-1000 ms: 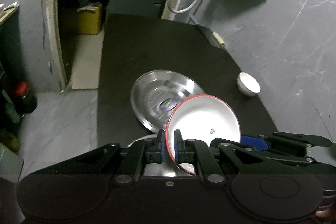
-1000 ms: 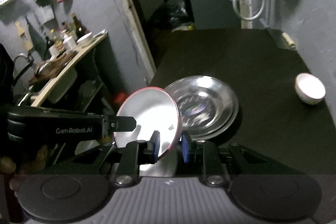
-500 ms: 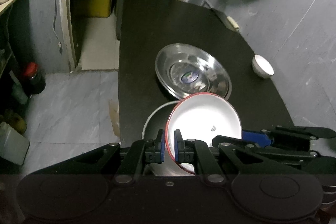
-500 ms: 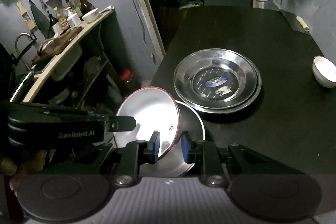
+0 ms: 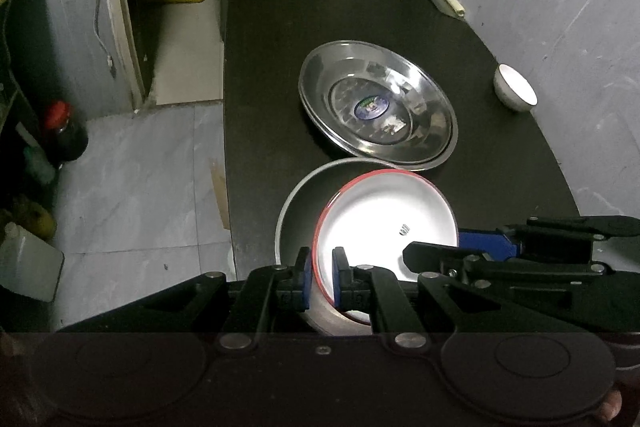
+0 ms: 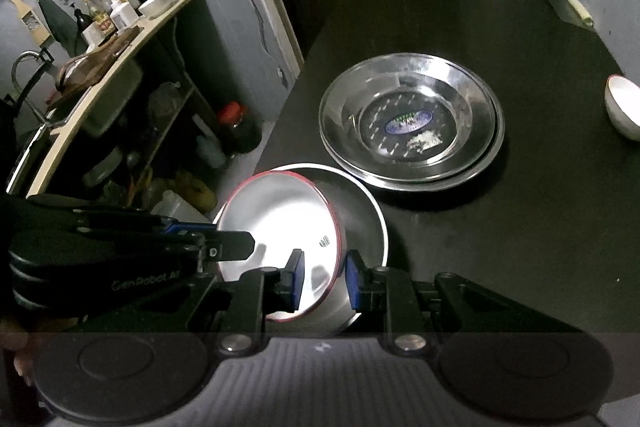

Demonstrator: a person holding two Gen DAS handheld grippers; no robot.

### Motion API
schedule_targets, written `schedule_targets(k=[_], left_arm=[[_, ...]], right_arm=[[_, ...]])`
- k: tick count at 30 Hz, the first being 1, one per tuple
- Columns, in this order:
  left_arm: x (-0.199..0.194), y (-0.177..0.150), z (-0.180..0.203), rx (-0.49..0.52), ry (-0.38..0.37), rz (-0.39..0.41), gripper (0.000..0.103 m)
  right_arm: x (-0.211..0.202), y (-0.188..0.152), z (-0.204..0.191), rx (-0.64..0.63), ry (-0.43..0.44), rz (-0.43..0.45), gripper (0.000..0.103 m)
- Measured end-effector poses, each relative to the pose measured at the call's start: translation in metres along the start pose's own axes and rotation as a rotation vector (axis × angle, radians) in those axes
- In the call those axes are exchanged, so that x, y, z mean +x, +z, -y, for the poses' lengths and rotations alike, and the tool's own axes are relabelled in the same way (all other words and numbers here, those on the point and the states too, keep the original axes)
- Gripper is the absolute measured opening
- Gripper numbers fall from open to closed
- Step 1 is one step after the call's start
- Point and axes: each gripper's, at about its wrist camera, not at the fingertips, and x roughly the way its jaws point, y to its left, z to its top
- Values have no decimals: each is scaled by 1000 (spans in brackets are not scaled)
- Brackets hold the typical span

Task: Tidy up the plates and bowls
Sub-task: 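Lower the white bowl into the steel bowl and open both grippers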

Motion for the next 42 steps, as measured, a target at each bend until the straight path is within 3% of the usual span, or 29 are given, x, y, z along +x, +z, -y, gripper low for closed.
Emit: schedule_targets(k=[9, 26, 42], left_arm=[[8, 3, -1, 0, 4, -30, 12], [6, 5, -1, 2, -6, -14, 12], [-13, 5, -1, -4, 24, 37, 17]], right_arm=[[8, 2, 1, 9, -8, -30, 26], [8, 5, 7, 26, -14, -21, 27], [-15, 2, 12, 22, -2, 77, 27]])
